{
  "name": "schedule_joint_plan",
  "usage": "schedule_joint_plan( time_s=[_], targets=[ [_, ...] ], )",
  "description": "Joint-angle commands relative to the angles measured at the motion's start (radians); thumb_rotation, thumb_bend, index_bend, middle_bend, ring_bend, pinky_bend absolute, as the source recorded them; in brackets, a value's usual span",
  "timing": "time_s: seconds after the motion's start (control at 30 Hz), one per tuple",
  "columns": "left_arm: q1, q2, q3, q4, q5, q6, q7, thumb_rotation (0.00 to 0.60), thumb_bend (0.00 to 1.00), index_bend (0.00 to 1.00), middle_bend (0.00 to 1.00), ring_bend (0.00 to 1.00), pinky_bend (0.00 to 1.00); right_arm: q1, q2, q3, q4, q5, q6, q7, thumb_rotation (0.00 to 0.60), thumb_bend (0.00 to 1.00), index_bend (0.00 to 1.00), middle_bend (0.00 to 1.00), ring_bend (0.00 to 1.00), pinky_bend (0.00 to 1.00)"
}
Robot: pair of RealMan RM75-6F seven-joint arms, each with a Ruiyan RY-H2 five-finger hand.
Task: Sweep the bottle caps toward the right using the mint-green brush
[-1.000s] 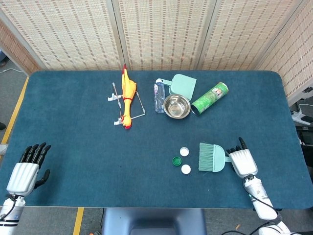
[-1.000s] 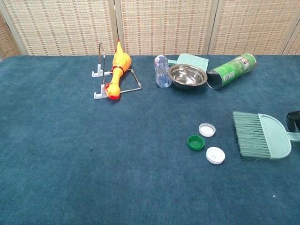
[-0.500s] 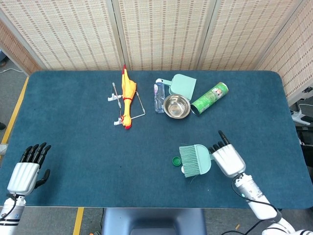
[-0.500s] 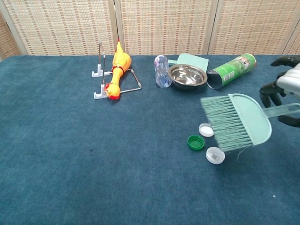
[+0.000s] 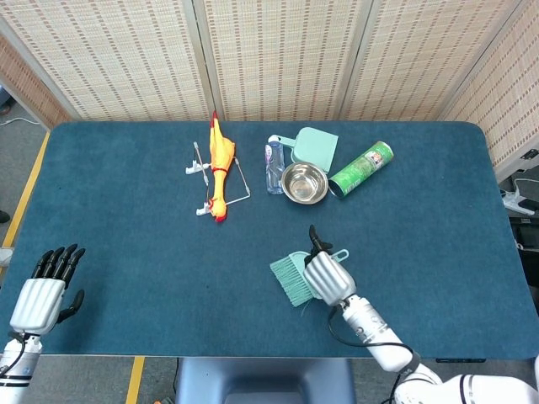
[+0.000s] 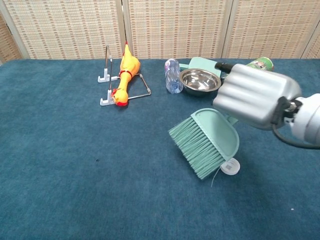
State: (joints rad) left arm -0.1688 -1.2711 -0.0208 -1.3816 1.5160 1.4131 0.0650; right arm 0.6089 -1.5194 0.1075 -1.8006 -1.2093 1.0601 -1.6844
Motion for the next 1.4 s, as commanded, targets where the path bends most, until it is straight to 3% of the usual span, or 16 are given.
schedule_joint_plan(
  time_s=[0.03,0.43,0.77,1.4],
  targets=[
    [-0.001,0.000,0.000,0.002,-0.002,-0.002,-0.001,0.600,0.43,0.00,0.00,0.00,0.08,0.083,-0.089,0.005,0.027,0.151,0.015,-0.145,0.600,0.35,0.88,0.77,0.43,0.09],
    [-0.002,-0.003,-0.005,-0.001,-0.013,-0.007,0.014,0.600,0.43,0.00,0.00,0.00,0.08,0.166,-0.110,-0.039,0.149,0.284,0.084,-0.218,0.600,0.35,0.88,0.77,0.43,0.09],
    [-0.007,-0.018,-0.007,0.013,-0.022,-0.018,0.033,0.600,0.43,0.00,0.00,0.00,0.08,0.187,-0.069,-0.108,0.263,0.339,0.089,-0.173,0.600,0.35,0.88,0.77,0.43,0.09],
    [-0.023,-0.048,-0.006,0.030,-0.044,-0.056,0.084,0.600,0.43,0.00,0.00,0.00,0.08,0.164,0.014,-0.175,0.516,0.464,0.071,-0.064,0.600,0.35,0.88,0.77,0.43,0.09]
  ],
)
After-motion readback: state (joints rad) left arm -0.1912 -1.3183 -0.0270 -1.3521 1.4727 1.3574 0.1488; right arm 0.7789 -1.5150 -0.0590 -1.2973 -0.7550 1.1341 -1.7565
